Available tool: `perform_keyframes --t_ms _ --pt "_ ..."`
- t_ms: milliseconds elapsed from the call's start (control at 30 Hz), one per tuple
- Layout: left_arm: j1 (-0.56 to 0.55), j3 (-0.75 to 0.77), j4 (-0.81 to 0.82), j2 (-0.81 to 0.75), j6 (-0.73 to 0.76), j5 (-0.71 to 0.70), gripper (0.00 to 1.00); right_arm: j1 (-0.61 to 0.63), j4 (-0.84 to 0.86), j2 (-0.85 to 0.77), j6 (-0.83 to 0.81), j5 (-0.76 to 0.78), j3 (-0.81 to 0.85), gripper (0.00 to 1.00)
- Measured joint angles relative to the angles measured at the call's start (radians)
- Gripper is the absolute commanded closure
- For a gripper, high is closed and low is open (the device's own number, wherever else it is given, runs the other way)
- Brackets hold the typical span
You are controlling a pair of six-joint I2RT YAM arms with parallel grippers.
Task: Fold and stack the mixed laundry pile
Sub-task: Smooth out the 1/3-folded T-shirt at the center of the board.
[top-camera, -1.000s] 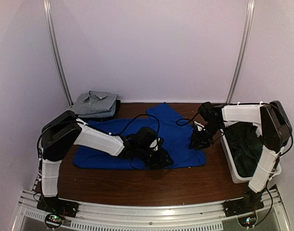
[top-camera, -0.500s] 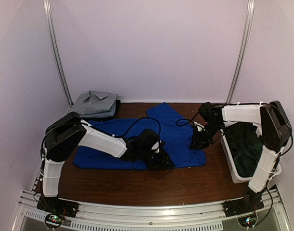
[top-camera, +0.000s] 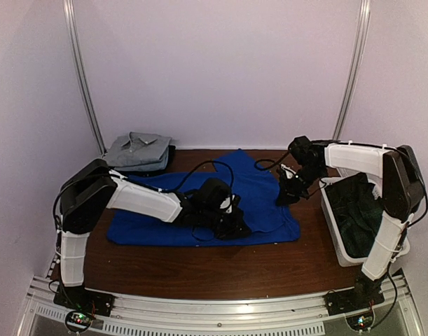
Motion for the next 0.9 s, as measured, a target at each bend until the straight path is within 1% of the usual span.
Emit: perform_keyframes --t_ms 67,100,167,200,267,367,500,567,633,733,900 --pt "0.017 -0.006 0.005 -0.022 -0.001 0.000 1.00 -0.006 -0.007 0.003 0.000 -0.004 0.030 1.00" --pt "0.030 -0.010 0.007 -0.035 -0.001 0.001 1.00 -0.010 -0.010 0.008 0.000 -0.007 0.048 0.96" --pt "0.061 -0.015 0.025 -0.052 -0.001 0.002 1.00 -0.018 -0.014 0.022 -0.002 -0.014 0.085 0.82" --pt "0.075 -0.016 0.032 -0.055 -0.002 0.002 1.00 -0.022 -0.017 0.028 0.001 -0.017 0.098 0.76" --pt "0.108 -0.021 0.056 -0.059 -0.006 0.003 1.00 -0.033 -0.025 0.039 -0.002 -0.023 0.126 0.68" --pt "0.154 -0.043 0.097 -0.059 -0.023 0.006 1.00 -0.054 -0.044 0.041 -0.008 -0.026 0.159 0.64" --pt "0.200 -0.066 0.171 -0.042 -0.053 0.013 1.00 -0.074 -0.057 0.037 -0.020 -0.036 0.170 0.65" --pt "0.217 -0.070 0.220 -0.018 -0.071 0.017 0.99 -0.077 -0.054 0.020 -0.023 -0.051 0.144 0.65" --pt "0.229 -0.070 0.252 0.007 -0.086 0.023 0.94 -0.077 -0.041 -0.018 -0.018 -0.076 0.079 0.66" --pt "0.239 -0.068 0.291 0.047 -0.109 0.032 0.91 -0.068 -0.028 -0.084 0.000 -0.108 -0.035 0.63" --pt "0.246 -0.067 0.298 0.083 -0.138 0.030 0.92 -0.023 0.018 -0.156 0.053 -0.158 -0.179 0.49"
